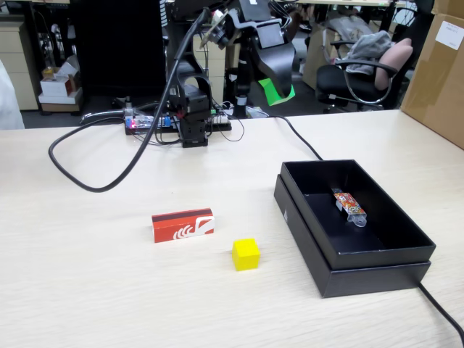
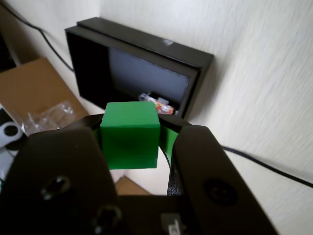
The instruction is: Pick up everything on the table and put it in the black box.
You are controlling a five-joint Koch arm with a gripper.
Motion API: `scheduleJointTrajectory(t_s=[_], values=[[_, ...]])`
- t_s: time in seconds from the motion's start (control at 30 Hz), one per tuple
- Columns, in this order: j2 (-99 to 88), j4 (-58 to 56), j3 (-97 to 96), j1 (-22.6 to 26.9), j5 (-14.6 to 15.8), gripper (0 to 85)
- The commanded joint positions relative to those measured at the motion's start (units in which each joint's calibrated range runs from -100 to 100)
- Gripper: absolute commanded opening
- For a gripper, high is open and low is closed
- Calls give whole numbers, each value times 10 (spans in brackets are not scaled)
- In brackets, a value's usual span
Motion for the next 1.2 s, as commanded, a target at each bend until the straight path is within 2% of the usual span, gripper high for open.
scheduleJointTrajectory(t_s=[0.0, 0.33, 0.57, 0.67, 0.7, 0.77, 1.17], values=[[60, -2, 82, 4, 3, 140], [255, 4, 234, 20, 8, 140], [320, 13, 244, 36, 9, 140], [323, 19, 231, 40, -24, 140], [323, 26, 227, 40, -46, 140], [333, 37, 223, 39, -62, 140], [374, 111, 103, 33, -89, 141]])
